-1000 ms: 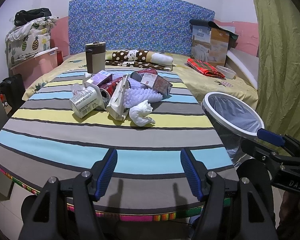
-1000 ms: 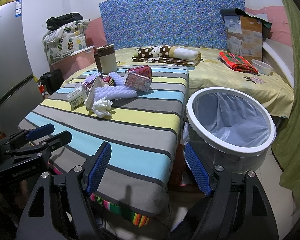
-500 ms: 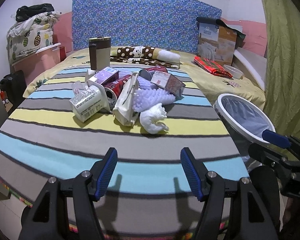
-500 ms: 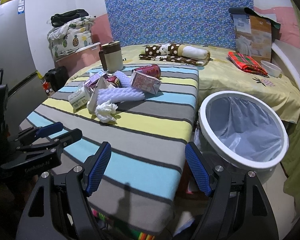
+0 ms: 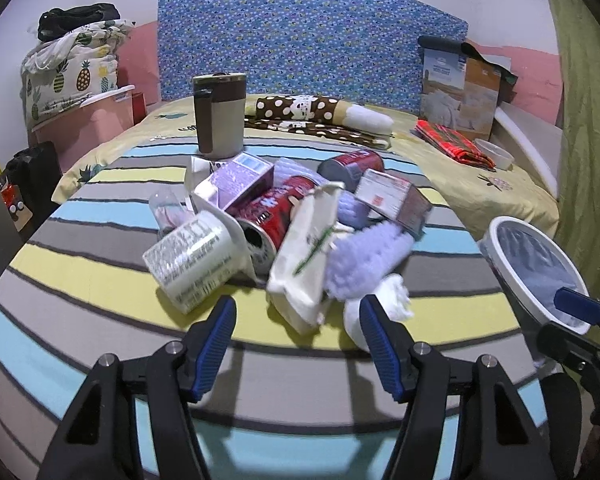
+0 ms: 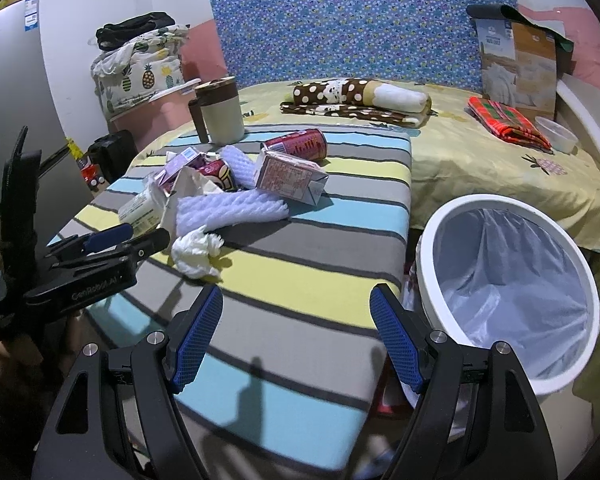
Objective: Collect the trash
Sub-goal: 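Grasp the white yogurt cup with the left tool while the right tool grasps a milk carton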
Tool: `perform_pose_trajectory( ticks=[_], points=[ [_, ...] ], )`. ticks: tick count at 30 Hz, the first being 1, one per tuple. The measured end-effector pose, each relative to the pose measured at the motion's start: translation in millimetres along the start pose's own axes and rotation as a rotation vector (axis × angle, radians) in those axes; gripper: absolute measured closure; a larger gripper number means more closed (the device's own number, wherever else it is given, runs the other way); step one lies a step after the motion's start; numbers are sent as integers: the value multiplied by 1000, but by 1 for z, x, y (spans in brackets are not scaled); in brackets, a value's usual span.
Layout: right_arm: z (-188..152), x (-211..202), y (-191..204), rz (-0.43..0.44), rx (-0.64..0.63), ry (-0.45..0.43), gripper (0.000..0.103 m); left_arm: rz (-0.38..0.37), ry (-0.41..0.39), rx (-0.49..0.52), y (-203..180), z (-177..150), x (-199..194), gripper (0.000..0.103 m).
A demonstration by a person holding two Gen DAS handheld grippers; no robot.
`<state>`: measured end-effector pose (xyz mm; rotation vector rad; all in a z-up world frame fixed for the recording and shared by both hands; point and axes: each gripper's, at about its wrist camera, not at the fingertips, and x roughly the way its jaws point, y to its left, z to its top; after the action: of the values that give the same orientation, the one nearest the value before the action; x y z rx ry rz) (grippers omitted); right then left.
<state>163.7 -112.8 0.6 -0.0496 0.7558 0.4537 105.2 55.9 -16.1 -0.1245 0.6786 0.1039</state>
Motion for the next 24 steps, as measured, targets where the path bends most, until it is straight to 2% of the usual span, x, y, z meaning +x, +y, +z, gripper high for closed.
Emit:
perform_pose_trajectory(
  ticks=[6,16,20,24],
  points=[
    [17,8,-2,-2,-6,-11,26,4,-34,-27,12,14,2,38],
    [43,35,7,31,-22,-14,26,104,-44,-55,58,26,10,38],
    [50,44,12,41,-36,-17,26,81,-31,-50,72,26,13,37],
    [58,55,14,42,-53,-5,26,0,14,-22,77,26,23,36]
  ],
)
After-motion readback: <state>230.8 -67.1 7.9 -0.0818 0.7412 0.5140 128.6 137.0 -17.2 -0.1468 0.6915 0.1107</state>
